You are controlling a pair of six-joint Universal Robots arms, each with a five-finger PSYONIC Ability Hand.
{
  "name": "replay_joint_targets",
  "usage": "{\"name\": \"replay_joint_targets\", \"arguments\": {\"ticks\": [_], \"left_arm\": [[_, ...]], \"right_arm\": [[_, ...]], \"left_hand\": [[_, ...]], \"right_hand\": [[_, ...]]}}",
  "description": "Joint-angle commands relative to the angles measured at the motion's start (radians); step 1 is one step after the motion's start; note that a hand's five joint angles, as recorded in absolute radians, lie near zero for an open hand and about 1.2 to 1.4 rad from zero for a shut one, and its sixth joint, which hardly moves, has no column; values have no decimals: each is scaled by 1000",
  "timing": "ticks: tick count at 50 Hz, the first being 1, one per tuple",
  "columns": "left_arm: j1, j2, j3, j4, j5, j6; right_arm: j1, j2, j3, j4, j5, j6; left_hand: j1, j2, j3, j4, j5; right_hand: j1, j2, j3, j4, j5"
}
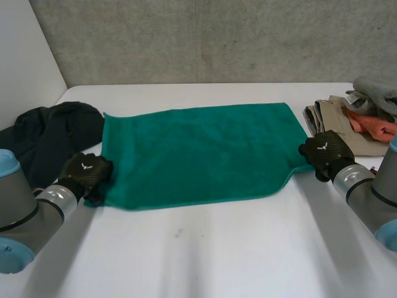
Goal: Fold the laundry.
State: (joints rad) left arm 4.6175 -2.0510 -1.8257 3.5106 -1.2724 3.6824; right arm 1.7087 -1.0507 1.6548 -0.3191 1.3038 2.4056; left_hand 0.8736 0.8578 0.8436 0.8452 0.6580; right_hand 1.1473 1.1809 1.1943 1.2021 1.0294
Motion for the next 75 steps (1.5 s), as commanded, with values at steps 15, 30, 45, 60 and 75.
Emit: {"name": "replay_joint_targets", "arguments": {"ticks": [15,30,45,60,75], "left_arm": [[-2,48,-3,-82,-21,-25],[44,114,-78,-147,2,45],[40,5,-29,-53,-4,90],[-8,-63,74,-10,-21,57],[-34,-63,144,-27,-71,5]], "right_arm": [[-3,-26,-4,23,3,-6],[-1,-25,-4,29,3,-8],[2,-15,-1,26,5,-10],[2,-9,-1,25,5,-10],[-8,-14,-6,28,3,-26]], "left_hand": [[523,538,553,551,564],[-258,-242,-228,-229,-217],[-232,-216,-202,-203,-190],[-88,-72,-58,-59,-47],[523,538,553,551,564]], "right_hand": [[249,215,202,194,192],[249,215,202,194,192],[249,215,202,194,192],[249,215,202,194,192],[249,215,202,194,192]]}}
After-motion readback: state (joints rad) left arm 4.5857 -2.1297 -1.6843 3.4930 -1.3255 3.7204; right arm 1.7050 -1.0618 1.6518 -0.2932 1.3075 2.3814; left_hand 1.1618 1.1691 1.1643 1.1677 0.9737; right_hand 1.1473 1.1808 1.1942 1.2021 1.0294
